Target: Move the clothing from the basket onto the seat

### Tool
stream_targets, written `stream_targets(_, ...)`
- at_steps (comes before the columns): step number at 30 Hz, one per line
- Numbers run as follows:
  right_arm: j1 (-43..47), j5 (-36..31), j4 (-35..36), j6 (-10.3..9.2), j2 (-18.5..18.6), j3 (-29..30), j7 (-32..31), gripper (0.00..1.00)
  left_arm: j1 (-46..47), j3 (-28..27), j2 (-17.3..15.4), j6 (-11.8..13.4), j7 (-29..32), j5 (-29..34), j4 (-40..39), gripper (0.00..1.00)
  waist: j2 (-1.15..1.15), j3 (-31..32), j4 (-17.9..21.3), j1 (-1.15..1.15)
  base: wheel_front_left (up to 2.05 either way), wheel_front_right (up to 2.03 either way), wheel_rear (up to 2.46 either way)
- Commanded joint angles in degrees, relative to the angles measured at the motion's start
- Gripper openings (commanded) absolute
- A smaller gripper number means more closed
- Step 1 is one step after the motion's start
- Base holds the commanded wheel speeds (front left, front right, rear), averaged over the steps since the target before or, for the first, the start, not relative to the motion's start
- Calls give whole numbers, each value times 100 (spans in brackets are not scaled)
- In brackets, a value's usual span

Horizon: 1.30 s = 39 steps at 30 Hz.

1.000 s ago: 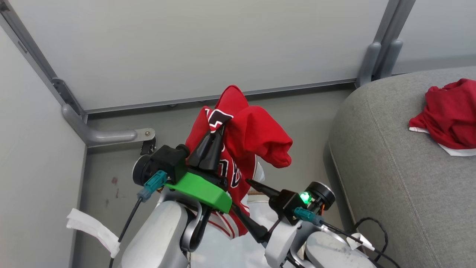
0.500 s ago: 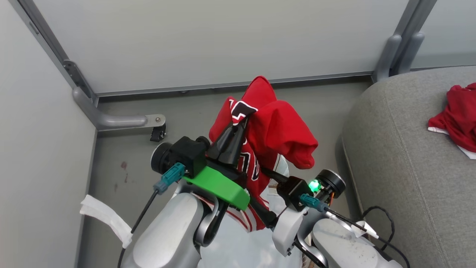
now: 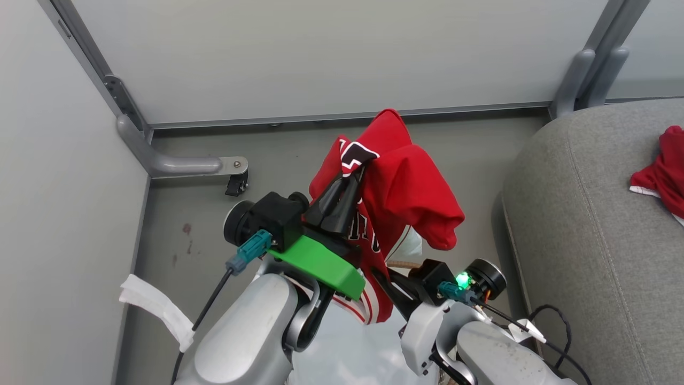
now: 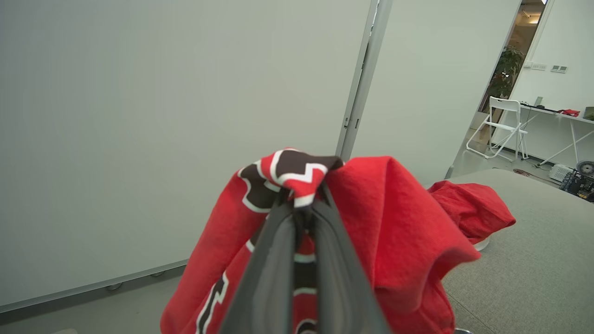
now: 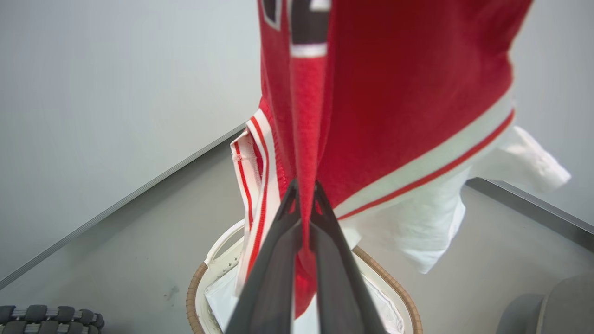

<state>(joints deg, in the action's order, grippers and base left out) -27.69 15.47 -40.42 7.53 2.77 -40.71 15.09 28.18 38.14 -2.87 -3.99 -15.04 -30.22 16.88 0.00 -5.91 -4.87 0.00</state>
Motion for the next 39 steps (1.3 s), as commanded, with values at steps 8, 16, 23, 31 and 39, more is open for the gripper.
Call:
stream_targets(8,264,-53,46,-8,30,310,7,0,-46,-274,-9,17,-21,134,45,0,0,-53,202,0,0,0,0)
stream_targets(16,582,-297,1342,-8,30,1057,12,0,-194,-578,-11,40,-13,195,413,100,0,-104,528,0,0,0,0)
stream_targets(23,953,-454,2452,-8,26,1712,13,0,-446,-1101,-86,-74,-14,563,622,100,0,-109,1107,0,0,0,0)
stream_targets(31,1149,-392,3136,-8,23,2210,13,0,-743,-1555,-92,-214,-13,926,708,100,0,-193,2094,0,0,0,0)
stream_targets(39,1166,-405,3477,-8,23,2469,13,0,-914,-1796,-75,-307,-12,1171,686,100,0,-283,3190,0,0,0,0)
